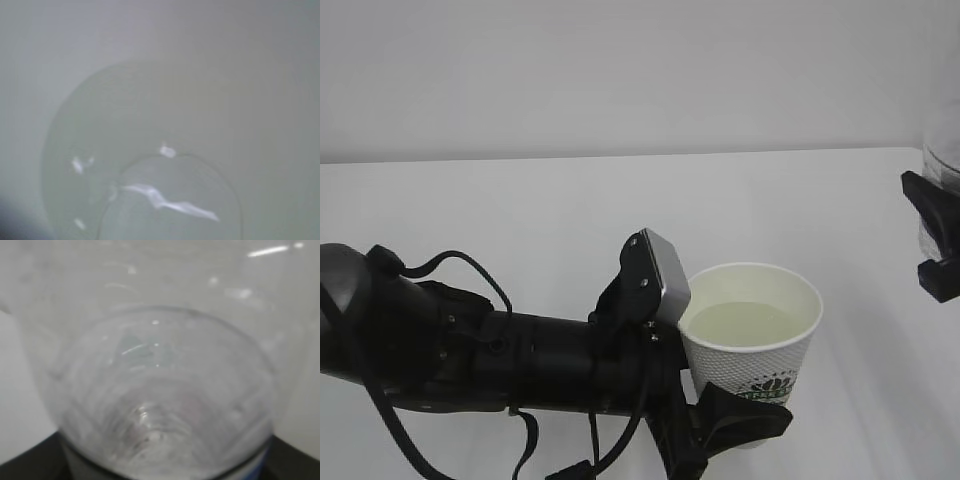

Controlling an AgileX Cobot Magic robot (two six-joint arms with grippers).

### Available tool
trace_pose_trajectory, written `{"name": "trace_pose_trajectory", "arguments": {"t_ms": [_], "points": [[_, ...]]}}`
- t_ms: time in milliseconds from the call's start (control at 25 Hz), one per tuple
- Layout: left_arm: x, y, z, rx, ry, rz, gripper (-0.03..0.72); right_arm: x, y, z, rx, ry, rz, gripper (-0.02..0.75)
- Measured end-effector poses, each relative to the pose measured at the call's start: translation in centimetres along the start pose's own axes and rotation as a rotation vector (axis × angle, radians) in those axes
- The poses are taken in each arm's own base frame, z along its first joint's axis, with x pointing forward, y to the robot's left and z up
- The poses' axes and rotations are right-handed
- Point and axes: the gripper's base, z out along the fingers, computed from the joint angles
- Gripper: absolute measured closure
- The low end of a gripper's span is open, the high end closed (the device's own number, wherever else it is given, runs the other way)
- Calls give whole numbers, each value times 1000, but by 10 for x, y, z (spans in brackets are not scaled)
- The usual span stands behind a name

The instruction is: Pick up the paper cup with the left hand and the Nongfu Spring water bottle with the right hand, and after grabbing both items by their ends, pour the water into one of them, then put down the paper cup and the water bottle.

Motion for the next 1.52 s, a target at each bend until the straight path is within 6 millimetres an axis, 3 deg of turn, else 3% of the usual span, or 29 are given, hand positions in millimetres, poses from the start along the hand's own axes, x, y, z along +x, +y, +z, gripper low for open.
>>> {"name": "trace_pose_trajectory", "arguments": {"t_ms": [520,1200,1520], "points": [[-2,4,0,-41,-25,10,185,5,0,3,14,28,348,273],[-5,29,-15,-134,-62,-8,185,41,17,41,55,19,432,273],[-5,39,-22,-165,-75,-18,185,72,34,55,31,132,428,273]]}}
